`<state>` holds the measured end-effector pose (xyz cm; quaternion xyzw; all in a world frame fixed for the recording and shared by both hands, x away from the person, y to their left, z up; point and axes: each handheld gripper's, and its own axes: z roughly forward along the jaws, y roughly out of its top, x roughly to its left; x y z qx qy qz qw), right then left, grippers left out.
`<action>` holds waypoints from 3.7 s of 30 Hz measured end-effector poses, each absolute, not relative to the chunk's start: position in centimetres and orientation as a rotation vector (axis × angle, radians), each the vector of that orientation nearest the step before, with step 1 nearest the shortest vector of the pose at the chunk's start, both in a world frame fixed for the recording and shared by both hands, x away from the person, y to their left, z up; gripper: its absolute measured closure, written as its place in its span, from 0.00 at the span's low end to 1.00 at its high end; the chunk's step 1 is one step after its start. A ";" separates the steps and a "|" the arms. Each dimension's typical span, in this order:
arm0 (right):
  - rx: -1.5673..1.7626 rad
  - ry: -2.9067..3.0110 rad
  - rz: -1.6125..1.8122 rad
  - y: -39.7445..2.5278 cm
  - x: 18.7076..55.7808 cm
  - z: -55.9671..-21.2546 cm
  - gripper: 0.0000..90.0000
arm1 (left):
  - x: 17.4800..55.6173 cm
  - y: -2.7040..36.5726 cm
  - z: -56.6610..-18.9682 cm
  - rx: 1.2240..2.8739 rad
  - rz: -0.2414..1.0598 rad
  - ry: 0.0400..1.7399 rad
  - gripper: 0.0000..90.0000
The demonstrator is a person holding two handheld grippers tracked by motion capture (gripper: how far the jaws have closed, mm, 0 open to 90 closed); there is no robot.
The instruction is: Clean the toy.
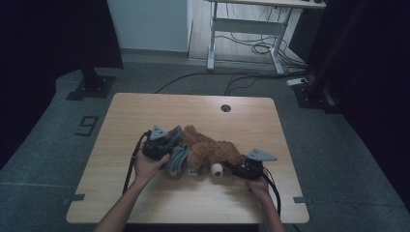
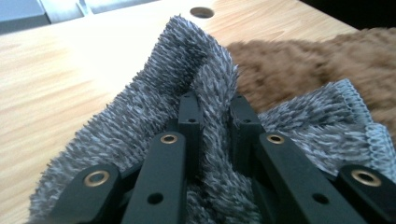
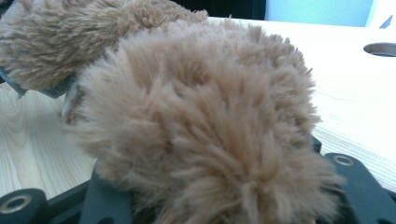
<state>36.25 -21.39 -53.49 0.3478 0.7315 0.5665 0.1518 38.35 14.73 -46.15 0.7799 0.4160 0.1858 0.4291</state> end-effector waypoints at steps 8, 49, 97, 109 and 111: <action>1.010 2.095 1.626 -21.4 36.3 -53.5 0.49 | 37.3 11.9 -45.7 2.016 0.598 0.923 0.87; 0.933 2.122 1.580 -21.4 35.9 -53.3 0.48 | 38.5 15.6 -47.5 1.979 0.454 1.056 0.87; 1.047 2.110 1.584 -21.1 35.6 -52.6 0.16 | 40.1 8.1 -46.6 2.034 0.333 0.944 0.88; 1.090 2.073 1.774 -22.4 34.5 -49.3 0.11 | 36.2 9.8 -48.1 1.905 0.329 0.906 0.89; 1.102 2.093 1.702 -22.1 34.7 -48.8 0.08 | 35.6 9.8 -48.2 1.906 0.350 0.893 0.89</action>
